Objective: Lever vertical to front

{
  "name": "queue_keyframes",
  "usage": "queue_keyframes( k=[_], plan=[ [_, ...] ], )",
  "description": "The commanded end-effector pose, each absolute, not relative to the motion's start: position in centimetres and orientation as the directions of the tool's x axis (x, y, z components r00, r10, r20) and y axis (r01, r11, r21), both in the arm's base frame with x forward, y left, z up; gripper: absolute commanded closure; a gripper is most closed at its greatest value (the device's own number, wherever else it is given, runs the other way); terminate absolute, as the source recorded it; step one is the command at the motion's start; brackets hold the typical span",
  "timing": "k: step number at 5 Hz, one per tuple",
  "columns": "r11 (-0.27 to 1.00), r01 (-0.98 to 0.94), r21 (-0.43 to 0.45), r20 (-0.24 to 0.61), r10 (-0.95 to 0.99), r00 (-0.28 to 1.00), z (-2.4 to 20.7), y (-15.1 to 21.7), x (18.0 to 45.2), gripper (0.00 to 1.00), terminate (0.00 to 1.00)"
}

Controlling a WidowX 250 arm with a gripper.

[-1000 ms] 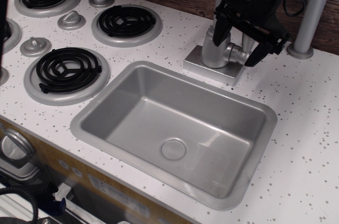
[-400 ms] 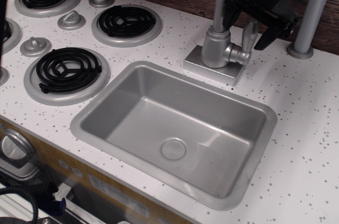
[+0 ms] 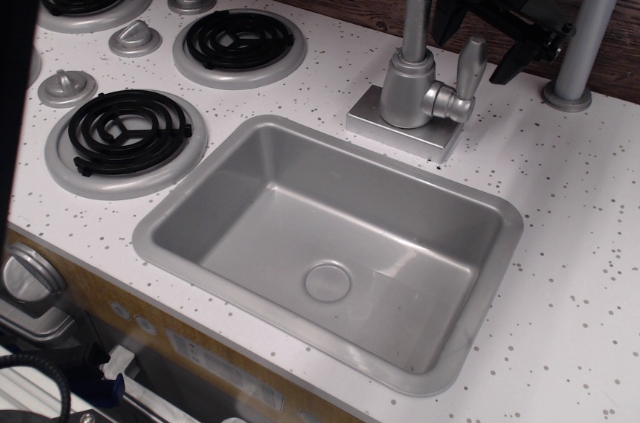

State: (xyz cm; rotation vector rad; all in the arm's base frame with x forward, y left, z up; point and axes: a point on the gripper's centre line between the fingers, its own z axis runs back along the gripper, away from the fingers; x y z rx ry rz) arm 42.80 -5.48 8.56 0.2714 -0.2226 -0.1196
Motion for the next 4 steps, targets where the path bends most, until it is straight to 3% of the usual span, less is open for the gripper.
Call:
queue_keyframes(
  k=[1, 4],
  plan=[
    [0.965, 0.058, 0.254, 0.246, -0.122, 0.962, 10.1, -4.9, 44.0, 1.0, 0.0],
    [0.963, -0.009, 0.268, 0.203, -0.047, 0.978, 11.1, -5.2, 40.5, 1.0, 0.0]
  ],
)
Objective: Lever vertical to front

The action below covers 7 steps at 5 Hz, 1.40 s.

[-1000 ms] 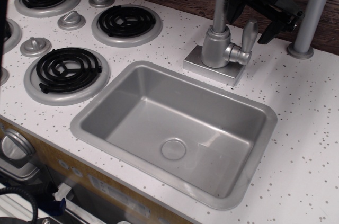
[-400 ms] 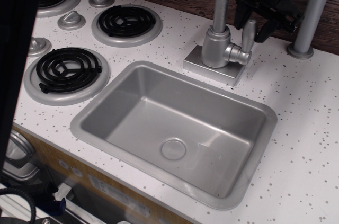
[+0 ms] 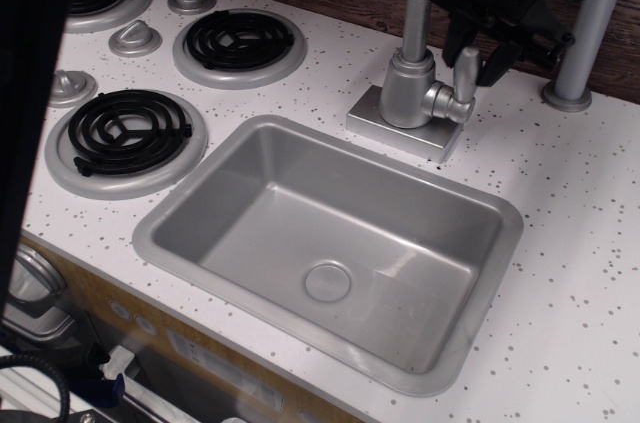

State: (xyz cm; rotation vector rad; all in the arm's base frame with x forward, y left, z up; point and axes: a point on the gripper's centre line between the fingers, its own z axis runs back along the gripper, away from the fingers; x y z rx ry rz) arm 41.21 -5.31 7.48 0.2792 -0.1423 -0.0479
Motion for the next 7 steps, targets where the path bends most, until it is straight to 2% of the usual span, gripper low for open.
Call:
queue_keyframes(
  k=[1, 5, 7],
  plan=[
    [0.967, -0.02, 0.253, 0.194, -0.031, 0.981, 10.3, -5.0, 39.5, 1.0, 0.0],
    [0.991, -0.01, 0.136, 0.172, -0.014, 0.985, 5.7, -4.5, 39.1, 1.0, 0.0],
    [0.991, -0.009, 0.134, 0.181, -0.015, 0.983, 5.1, -4.5, 39.1, 1.0, 0.0]
  ],
)
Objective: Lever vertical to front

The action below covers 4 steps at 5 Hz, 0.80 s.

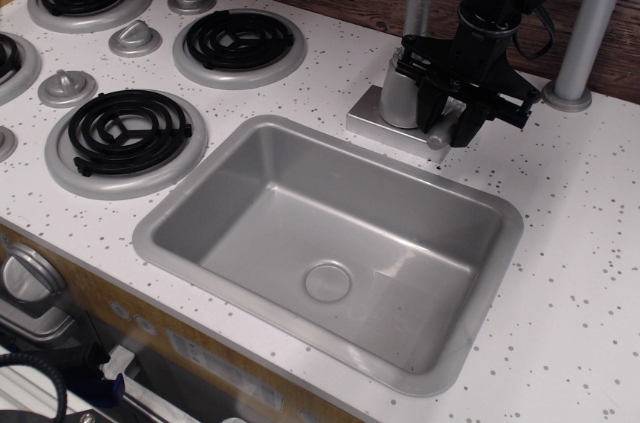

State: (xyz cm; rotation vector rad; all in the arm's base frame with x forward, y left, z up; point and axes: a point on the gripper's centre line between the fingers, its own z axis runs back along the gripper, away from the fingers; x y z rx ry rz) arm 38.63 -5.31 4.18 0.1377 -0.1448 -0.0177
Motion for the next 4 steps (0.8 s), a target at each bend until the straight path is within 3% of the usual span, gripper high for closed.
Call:
queue_keyframes(
  k=[1, 2, 3, 4],
  plan=[
    [0.991, -0.007, 0.133, 0.183, -0.018, 0.983, 4.9, -4.4, 39.2, 1.0, 0.0],
    [0.99, -0.005, 0.141, 0.178, -0.02, 0.984, 5.3, -4.4, 39.2, 1.0, 0.0],
    [0.987, -0.007, 0.159, 0.164, -0.02, 0.986, 7.0, -4.4, 39.1, 0.0, 0.0],
    [0.98, -0.023, 0.198, 0.155, -0.008, 0.988, 8.9, -4.7, 38.3, 0.0, 1.0]
  ],
)
